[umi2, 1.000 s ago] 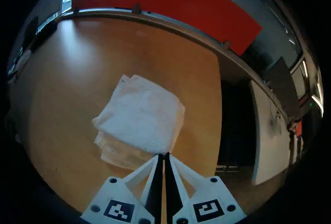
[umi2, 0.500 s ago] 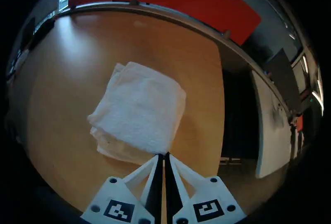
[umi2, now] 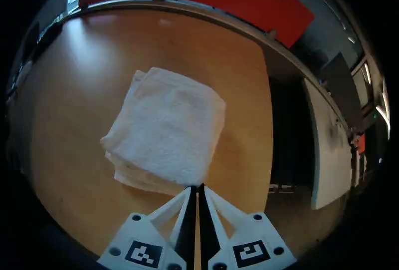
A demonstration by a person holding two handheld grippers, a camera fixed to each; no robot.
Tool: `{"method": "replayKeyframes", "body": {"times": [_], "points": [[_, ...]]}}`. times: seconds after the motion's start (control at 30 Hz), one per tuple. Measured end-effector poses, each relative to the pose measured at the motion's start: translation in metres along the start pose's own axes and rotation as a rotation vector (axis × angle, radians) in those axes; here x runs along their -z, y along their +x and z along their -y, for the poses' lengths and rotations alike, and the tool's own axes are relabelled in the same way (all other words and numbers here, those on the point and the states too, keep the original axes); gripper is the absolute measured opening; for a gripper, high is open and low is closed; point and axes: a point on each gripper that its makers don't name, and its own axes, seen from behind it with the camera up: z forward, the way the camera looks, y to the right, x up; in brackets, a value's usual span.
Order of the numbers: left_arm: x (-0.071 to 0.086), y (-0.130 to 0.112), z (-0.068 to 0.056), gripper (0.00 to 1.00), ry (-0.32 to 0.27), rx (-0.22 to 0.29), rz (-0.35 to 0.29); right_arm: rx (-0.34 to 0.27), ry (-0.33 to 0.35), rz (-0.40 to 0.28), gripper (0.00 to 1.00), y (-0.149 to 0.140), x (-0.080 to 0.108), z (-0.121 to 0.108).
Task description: Fold towel
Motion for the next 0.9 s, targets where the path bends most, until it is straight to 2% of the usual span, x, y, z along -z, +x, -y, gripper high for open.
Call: {"method": "replayKeyframes", "body": {"times": [0.4, 0.57, 0.67, 0.8, 0.87, 0.9], "points": [[-0.001, -0.001, 0.000, 0.95, 0.000, -0.001, 0.002, -0.034, -0.027, 0.005, 0.03, -0.001, -0.005, -0.002], [-0.001, -0.002, 0.000, 0.95, -0.001, -0.002, 0.004, -0.036, -0.033, 0.012, 0.08, -0.005, -0.005, -0.003], [0.000, -0.002, 0.000, 0.95, -0.001, 0.000, 0.003, -0.035, -0.039, 0.018, 0.19, -0.007, -0.006, -0.004], [-0.001, -0.001, 0.000, 0.95, -0.001, -0.001, 0.001, -0.032, -0.058, 0.025, 0.54, -0.009, -0.006, -0.008], [-0.001, 0.000, 0.000, 0.95, -0.001, -0.002, 0.001, -0.030, -0.072, 0.028, 0.61, -0.011, -0.006, -0.010], [-0.001, 0.000, 0.000, 0.95, -0.001, -0.002, 0.001, -0.029, -0.079, 0.030, 0.61, -0.011, -0.006, -0.011]]}}
